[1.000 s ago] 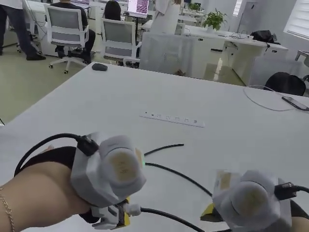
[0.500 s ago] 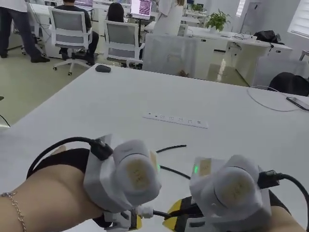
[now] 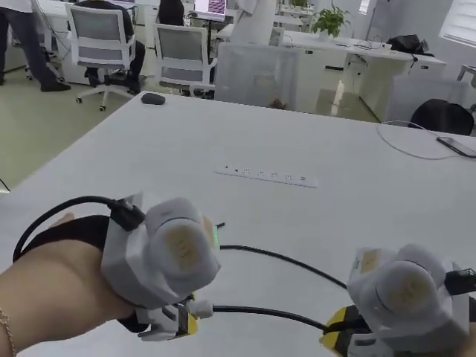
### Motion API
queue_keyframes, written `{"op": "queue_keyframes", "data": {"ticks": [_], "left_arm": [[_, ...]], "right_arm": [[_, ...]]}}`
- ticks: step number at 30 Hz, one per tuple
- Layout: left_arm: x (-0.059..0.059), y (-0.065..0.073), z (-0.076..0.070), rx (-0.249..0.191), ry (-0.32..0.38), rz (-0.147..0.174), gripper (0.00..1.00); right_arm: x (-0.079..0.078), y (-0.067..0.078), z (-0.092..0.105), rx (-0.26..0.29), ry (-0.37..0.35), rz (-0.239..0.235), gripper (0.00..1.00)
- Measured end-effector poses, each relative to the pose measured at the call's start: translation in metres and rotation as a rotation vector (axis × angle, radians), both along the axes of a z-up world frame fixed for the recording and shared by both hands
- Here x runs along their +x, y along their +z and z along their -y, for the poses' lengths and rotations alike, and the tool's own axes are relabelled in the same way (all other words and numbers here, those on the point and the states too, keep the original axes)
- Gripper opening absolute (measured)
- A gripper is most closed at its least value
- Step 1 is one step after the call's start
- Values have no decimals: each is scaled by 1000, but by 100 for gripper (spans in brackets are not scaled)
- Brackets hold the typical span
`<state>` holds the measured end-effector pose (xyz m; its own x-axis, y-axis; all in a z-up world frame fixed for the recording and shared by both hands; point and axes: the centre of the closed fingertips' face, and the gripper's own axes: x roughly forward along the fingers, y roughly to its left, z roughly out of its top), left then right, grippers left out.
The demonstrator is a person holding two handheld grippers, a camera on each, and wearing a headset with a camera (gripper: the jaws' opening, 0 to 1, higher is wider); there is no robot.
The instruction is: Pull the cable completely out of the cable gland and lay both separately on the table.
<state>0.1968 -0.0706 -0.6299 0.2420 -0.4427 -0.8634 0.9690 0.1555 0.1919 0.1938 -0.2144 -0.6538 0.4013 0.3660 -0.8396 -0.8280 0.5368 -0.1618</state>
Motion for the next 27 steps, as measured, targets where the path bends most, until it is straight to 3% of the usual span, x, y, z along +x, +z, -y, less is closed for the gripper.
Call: {"op": "queue_keyframes", "data": {"ticks": [2,3,5,7,13,17,21,27], "left_arm": [[-1,-1,3,1,-8,2,16],[-1,-1,6,-3,-11,-2,16],[-2,-3,10,2,-15,-1,16],[-2,-2,13,9,-22,7,16],[-5,6,25,-19,-34,16,16],[-7,6,24,-16,-46,19,16],[-2,6,16,-17,-30,30,16],[9,6,-4,-10,26,27,16]], "right_arm": [[2,7,-14,78,-37,-3,42],[1,12,-21,86,-12,-7,46],[-2,22,-42,129,36,-7,39],[-5,29,-63,154,79,-4,41],[-14,33,-102,153,207,13,29],[-8,32,-98,100,233,55,5],[-9,30,-92,110,226,41,4],[-6,20,-55,82,138,25,4]]}}
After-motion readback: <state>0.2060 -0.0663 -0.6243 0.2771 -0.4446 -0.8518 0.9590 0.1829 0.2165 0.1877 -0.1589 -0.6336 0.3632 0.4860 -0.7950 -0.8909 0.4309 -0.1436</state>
